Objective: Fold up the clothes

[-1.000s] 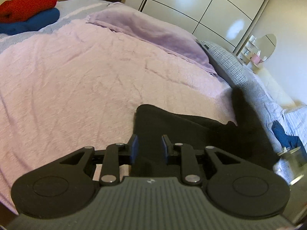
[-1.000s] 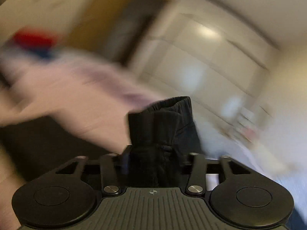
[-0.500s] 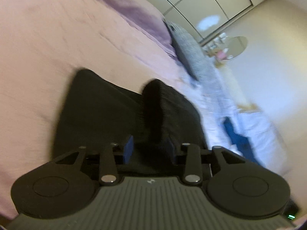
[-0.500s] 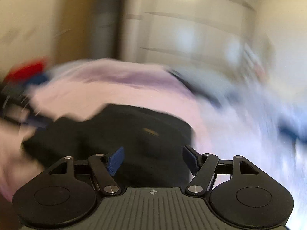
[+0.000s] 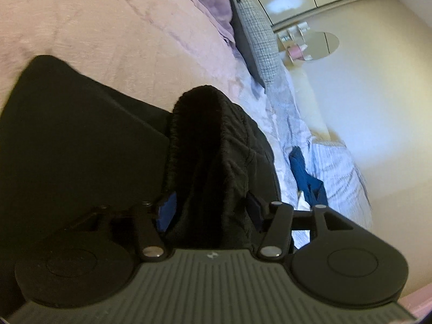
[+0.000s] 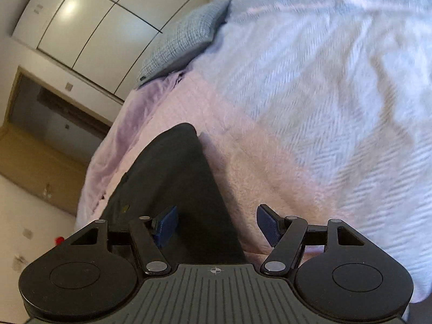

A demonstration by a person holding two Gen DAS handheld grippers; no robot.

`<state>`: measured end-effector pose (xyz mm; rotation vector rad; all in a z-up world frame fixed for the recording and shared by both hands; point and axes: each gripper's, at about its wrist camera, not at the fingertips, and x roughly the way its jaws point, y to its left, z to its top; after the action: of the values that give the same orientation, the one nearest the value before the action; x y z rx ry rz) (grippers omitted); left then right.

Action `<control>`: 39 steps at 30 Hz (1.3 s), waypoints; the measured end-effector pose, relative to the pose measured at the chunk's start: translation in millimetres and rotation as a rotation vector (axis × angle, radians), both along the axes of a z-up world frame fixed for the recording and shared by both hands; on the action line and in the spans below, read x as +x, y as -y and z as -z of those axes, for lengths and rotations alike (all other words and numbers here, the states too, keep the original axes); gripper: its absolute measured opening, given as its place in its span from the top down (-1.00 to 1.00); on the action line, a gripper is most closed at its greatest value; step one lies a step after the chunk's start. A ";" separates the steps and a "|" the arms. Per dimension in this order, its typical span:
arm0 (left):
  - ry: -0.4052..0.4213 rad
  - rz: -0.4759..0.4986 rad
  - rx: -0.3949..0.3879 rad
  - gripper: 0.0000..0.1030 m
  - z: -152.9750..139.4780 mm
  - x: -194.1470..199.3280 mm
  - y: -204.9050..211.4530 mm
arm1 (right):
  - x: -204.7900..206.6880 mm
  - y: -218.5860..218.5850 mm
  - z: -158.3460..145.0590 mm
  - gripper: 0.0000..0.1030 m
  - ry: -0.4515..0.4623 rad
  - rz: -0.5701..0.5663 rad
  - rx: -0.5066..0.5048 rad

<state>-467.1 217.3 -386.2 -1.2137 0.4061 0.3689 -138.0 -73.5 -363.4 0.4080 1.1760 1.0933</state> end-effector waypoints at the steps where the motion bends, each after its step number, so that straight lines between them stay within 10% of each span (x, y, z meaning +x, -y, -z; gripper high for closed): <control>1: 0.010 0.017 -0.006 0.01 1.1 4.5 -1.0 | 1.3 -0.4 2.8 -0.32 -0.022 0.003 0.009; 6: 0.023 0.040 0.046 0.71 -4.1 6.5 3.9 | 4.2 1.2 14.7 -0.31 -0.165 0.010 0.024; 16: 0.085 -0.111 0.247 0.75 -73.2 -90.6 33.5 | -42.0 -24.8 -39.1 -0.26 0.014 -0.243 0.043; 26: -0.002 -0.267 0.128 0.73 -22.4 -136.6 22.6 | -111.2 -63.2 -37.3 -0.26 0.371 -0.410 -0.104; 31: 0.009 -0.235 0.121 0.72 -27.6 -124.9 18.0 | -93.8 -49.3 -42.8 -0.26 0.358 -0.369 -0.009; 39: -0.011 -0.267 0.070 0.67 -20.5 -128.6 13.1 | -118.2 31.3 -51.7 -0.27 0.692 -0.517 0.087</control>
<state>-595.7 204.2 -365.6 -1.1999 0.2380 0.6138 -256.2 -104.8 -311.7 -0.2284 0.6177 1.5694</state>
